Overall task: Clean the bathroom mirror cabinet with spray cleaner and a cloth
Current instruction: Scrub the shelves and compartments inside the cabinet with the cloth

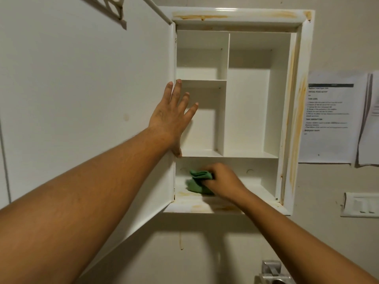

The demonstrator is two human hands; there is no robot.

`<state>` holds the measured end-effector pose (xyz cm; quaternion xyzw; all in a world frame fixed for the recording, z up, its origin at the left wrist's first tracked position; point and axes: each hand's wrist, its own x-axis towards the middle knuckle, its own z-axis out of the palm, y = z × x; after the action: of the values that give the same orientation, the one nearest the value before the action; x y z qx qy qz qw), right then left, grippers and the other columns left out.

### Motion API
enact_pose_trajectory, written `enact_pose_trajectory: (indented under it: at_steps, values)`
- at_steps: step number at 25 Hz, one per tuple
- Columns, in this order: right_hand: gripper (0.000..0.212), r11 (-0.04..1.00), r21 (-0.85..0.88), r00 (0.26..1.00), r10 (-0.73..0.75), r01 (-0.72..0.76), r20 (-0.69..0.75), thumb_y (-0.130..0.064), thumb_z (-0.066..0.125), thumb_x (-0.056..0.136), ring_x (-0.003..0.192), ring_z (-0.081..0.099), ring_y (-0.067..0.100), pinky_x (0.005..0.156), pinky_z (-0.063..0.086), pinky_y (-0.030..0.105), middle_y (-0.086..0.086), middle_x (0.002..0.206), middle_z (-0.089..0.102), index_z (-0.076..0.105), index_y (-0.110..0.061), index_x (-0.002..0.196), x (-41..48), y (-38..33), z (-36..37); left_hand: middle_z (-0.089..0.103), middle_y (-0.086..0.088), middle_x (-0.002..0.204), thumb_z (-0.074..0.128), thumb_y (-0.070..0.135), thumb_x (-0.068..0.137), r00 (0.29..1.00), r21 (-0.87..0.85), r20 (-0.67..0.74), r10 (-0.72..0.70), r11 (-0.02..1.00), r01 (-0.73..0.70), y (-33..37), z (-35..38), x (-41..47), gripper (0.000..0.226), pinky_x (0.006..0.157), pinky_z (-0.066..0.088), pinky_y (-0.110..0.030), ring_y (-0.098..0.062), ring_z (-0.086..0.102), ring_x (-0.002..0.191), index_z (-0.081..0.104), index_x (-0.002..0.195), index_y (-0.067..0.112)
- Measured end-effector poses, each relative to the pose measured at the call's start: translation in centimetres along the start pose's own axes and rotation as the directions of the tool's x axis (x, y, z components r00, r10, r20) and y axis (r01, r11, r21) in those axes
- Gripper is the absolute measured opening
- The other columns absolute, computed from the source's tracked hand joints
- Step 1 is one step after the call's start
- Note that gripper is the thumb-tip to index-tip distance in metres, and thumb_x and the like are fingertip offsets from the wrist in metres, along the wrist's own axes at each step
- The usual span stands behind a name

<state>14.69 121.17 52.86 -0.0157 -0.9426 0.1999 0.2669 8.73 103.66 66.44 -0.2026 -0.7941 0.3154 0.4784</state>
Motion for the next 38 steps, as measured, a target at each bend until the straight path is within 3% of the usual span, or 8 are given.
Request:
enact_pose_trajectory:
  at_steps: [4,6,9,13,24,30,34,38]
  values:
    - [0.046,0.853,-0.512,0.957,-0.052,-0.106,-0.285,-0.03,0.078,0.085,0.098,0.063,0.024,0.079,0.059,0.037,0.003,0.119,0.062,0.059,-0.02,0.127,-4.4,2.6,-1.8,-0.006,-0.021,0.17,0.057,0.1,0.052,1.0,-0.013,-0.008,0.008,1.0,-0.008,-0.1,-0.1,0.1,0.155,0.121,-0.006,-0.068,-0.058,-0.02,0.148,-0.016,0.162,0.018]
    - [0.052,0.864,-0.473,0.933,-0.01,-0.173,-0.361,-0.029,0.078,0.085,0.1,0.062,0.026,0.079,0.058,0.037,0.006,0.122,0.06,0.053,-0.018,0.129,-4.0,2.8,-1.5,-0.006,-0.021,0.17,0.057,0.1,0.052,1.0,-0.011,-0.007,0.003,1.0,-0.003,-0.1,-0.1,0.1,0.156,0.121,-0.006,-0.068,-0.057,-0.02,0.149,-0.016,0.162,0.018]
    - [0.027,0.961,-0.216,0.91,0.071,-0.172,-0.409,-0.017,0.066,0.091,0.094,0.062,0.028,0.074,0.052,0.037,0.006,0.11,0.063,0.058,-0.017,0.117,-2.0,1.1,1.0,-0.006,-0.021,0.17,0.056,0.101,0.051,1.0,-0.006,-0.006,0.003,1.0,-0.003,-0.1,0.0,0.1,0.157,0.121,-0.005,-0.068,-0.058,-0.02,0.149,-0.016,0.162,0.018]
    - [0.024,0.987,-0.088,0.934,0.099,-0.137,-0.343,-0.009,0.066,0.087,0.09,0.064,0.025,0.075,0.056,0.036,0.003,0.106,0.068,0.068,-0.02,0.109,1.3,-2.5,5.7,-0.007,-0.022,0.17,0.056,0.101,0.052,1.0,-0.004,0.0,0.008,1.0,-0.008,0.0,0.1,0.1,0.155,0.12,-0.005,-0.068,-0.058,-0.02,0.148,-0.017,0.162,0.017]
    - [0.025,0.941,-0.339,0.955,-0.117,0.018,-0.274,-0.006,0.072,0.079,0.085,0.065,0.027,0.069,0.052,0.035,0.004,0.093,0.07,0.074,-0.017,0.101,3.6,-4.1,7.2,-0.006,-0.021,0.17,0.054,0.103,0.049,1.0,0.005,-0.024,0.017,1.0,-0.017,0.1,0.5,0.4,0.159,0.121,-0.004,-0.068,-0.057,-0.018,0.149,-0.018,0.161,0.018]
    - [0.022,0.781,-0.562,0.953,-0.299,0.271,0.043,-0.008,0.07,0.083,0.084,0.065,0.029,0.073,0.053,0.037,0.007,0.094,0.069,0.069,-0.009,0.105,4.9,-4.1,6.6,-0.005,-0.021,0.17,0.054,0.103,0.05,0.999,0.004,-0.026,0.024,1.0,-0.023,-0.1,0.4,0.3,0.157,0.121,-0.004,-0.067,-0.056,-0.018,0.15,-0.017,0.161,0.019]
    - [0.016,0.859,-0.464,0.971,-0.142,0.217,0.192,-0.012,0.067,0.088,0.1,0.064,0.031,0.072,0.048,0.034,0.009,0.105,0.068,0.071,-0.01,0.104,4.2,-3.0,5.0,-0.004,-0.021,0.17,0.052,0.104,0.05,0.999,-0.005,-0.039,0.029,1.0,-0.03,-0.2,0.4,0.1,0.157,0.121,-0.003,-0.067,-0.057,-0.019,0.149,-0.018,0.161,0.018]
    - [0.017,0.857,-0.515,0.984,0.106,-0.015,0.146,-0.03,0.066,0.093,0.09,0.067,0.027,0.07,0.044,0.03,0.005,0.099,0.07,0.073,-0.017,0.102,0.7,2.9,-1.4,-0.004,-0.021,0.17,0.053,0.103,0.051,0.999,-0.009,-0.036,0.025,1.0,-0.025,-0.2,0.3,0.1,0.156,0.121,-0.002,-0.067,-0.057,-0.019,0.149,-0.017,0.161,0.017]
